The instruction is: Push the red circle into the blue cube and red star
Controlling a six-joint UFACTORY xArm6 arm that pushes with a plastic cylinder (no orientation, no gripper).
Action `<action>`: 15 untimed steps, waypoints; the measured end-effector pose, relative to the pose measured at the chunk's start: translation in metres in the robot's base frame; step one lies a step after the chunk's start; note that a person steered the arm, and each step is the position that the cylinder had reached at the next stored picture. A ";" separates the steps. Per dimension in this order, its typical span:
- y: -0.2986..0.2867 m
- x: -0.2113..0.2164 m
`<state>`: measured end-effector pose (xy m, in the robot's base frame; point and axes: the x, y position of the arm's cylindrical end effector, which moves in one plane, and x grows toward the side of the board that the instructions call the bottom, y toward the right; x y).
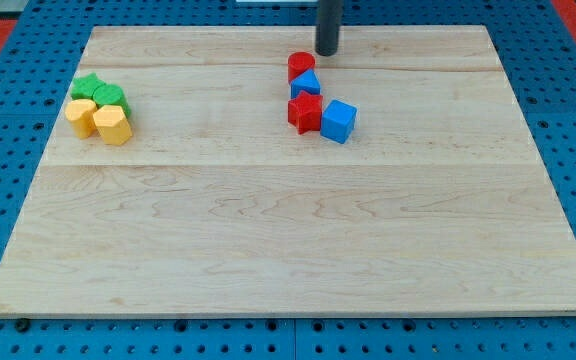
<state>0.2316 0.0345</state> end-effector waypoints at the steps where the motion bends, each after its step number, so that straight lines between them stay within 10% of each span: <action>1: -0.057 -0.008; 3: -0.103 0.049; 9: -0.001 0.004; 12: 0.026 0.081; 15: 0.055 0.054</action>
<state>0.2852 0.0892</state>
